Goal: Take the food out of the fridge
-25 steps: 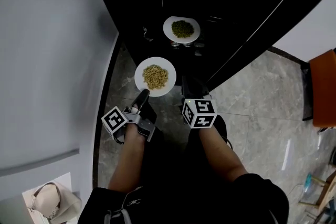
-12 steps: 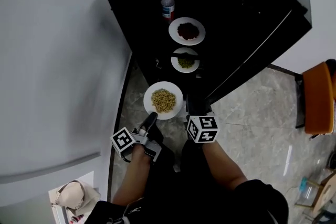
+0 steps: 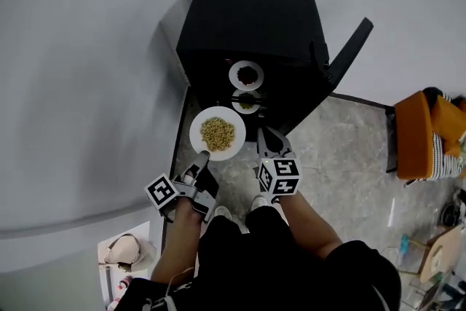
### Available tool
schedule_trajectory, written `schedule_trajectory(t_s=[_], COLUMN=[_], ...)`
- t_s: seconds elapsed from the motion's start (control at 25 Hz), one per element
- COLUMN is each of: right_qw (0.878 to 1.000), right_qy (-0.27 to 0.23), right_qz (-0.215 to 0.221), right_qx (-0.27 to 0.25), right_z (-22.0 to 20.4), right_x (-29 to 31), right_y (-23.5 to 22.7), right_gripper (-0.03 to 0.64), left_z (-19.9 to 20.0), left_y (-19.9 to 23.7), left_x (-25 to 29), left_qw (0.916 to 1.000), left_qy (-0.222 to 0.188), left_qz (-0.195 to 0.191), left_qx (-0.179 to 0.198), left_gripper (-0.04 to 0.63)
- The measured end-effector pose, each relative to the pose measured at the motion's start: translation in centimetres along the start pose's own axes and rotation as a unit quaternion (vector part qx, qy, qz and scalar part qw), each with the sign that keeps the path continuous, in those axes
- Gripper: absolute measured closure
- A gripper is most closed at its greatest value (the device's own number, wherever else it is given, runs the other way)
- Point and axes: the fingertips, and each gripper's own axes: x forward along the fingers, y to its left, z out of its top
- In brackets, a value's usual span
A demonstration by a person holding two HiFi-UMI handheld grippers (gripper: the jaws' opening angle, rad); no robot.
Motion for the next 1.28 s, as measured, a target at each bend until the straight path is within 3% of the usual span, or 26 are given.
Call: schedule_trajectory(t_s=[0.16, 0.32, 0.84, 1.28], right_qw=[1.0, 1.0, 0.999, 0.999], right_qy=[-0.013, -0.023, -0.038, -0.045], right_qz=[-0.001, -0.005, -0.01, -0.022], right_qx=[0.002, -0.001, 0.003, 0.001], right_z=[4.8, 6.8, 9.5, 10.5], right_x=[-3.1, -4.6, -7.5, -9.1], right_y=[0.2, 0.2, 0.3, -2.1], right_gripper=[0.618, 0.618, 0.618, 0.618], left_z=[-1.0, -1.4, -2.7, -0.5], left_y=[-5.5, -8.6, -15.6, -20.2], left_x=[-0.7, -0.7, 3.0, 9.8], left_qw=[0.9999, 0.9994, 0.9967, 0.9953], left_qy=[0.005, 0.007, 0.027, -0.001], left_qz=[-0.006, -0.014, -0.041, -0.052], left_qx=[0.014, 0.032, 0.064, 0.081], left_gripper=[0.584, 0.584, 0.583, 0.581])
